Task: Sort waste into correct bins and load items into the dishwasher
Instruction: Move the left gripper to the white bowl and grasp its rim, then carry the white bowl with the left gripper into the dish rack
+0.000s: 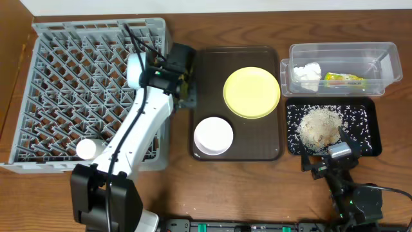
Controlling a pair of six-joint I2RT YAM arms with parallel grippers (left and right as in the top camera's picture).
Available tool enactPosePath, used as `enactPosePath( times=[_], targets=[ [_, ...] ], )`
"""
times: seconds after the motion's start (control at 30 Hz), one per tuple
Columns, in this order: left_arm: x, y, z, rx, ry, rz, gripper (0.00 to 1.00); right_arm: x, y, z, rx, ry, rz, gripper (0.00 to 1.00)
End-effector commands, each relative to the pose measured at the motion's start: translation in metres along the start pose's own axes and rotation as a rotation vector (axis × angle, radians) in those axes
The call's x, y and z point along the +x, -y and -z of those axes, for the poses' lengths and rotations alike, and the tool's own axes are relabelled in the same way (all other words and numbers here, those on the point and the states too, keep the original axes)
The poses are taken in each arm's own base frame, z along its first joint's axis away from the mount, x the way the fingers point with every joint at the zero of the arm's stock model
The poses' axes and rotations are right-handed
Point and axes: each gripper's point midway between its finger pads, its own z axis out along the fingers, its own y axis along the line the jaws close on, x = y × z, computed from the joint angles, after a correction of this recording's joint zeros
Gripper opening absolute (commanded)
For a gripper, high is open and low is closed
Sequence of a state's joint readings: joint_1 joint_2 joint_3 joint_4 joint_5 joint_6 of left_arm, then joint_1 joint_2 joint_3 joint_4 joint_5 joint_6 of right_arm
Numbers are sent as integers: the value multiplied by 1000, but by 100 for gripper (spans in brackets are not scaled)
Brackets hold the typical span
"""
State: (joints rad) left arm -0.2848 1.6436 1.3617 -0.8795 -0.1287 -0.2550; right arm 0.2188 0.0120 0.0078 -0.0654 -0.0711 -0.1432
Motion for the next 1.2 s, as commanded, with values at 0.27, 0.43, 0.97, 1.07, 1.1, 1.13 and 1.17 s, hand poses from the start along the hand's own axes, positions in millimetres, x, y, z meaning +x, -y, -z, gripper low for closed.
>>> enactPosePath(
  times=[0.27, 0.43, 0.97, 1.07, 1.1, 1.13, 1.17],
  targets=[
    [83, 37, -27, 264, -312, 27, 47, 0, -2, 0, -9, 3, 12, 99],
    [127, 48, -59, 279, -361, 5, 47, 0, -2, 0, -9, 3, 12, 99],
    [125, 81, -77, 453, -247, 12, 8, 0, -2, 0, -9, 3, 12, 99],
    [92, 66, -44, 442, -174, 61, 8, 0, -2, 0, -9, 3, 12, 99],
    [84, 60, -37, 427, -147, 70, 7, 0, -2, 0, -9, 3, 12, 99],
    [71, 47, -24, 386, -93, 85, 7, 0, -2, 0, -9, 3, 12, 99],
    [60, 32, -13, 335, -40, 99, 7, 0, -2, 0, -9, 3, 12, 99]
  ],
)
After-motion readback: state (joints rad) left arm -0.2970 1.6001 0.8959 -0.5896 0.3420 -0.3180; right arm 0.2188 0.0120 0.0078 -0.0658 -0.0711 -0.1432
